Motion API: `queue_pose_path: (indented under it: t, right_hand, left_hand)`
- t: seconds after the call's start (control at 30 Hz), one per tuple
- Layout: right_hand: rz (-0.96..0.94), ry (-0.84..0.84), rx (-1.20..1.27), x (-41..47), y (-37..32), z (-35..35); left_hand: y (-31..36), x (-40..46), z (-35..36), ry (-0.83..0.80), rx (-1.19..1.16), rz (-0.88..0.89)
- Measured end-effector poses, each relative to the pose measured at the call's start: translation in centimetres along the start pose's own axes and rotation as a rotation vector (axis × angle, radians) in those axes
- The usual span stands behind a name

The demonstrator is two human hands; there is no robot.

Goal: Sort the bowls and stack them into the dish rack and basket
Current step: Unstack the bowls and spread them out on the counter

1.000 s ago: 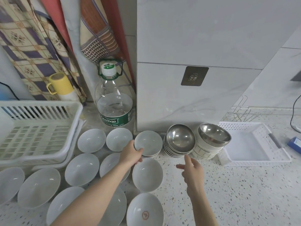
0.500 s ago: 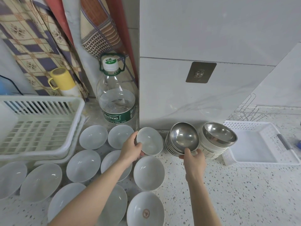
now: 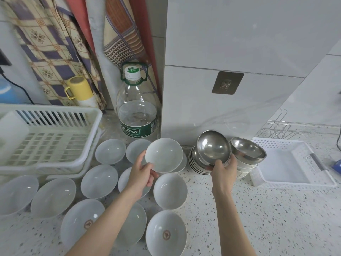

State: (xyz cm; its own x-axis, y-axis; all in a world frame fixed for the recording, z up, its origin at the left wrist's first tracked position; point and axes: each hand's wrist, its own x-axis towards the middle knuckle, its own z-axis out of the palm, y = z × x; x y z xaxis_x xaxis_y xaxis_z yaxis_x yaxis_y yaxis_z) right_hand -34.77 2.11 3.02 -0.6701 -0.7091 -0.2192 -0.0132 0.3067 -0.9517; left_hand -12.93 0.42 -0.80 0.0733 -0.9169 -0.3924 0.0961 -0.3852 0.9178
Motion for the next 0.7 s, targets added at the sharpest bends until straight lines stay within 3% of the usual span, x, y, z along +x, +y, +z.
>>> queue_pose_path:
  t: [0.23,0.5,0.7]
  right_hand:
    - [-0.017,-0.022,0.192,-3.6,2.1,-3.9]
    - [0.145,0.005,0.002,-7.4,10.2,-7.1]
    - [0.198,-0.034,-0.106,-6.4,10.7,-5.8]
  left_hand:
    - [-0.5,-2.4,-1.6,-0.034,-0.302,-0.105]
    - [-2.1,-4.8,-2.6,-0.058,-0.329,-0.121]
    - [-2.6,-6.6,-2.9,-0.056,-0.311,-0.126]
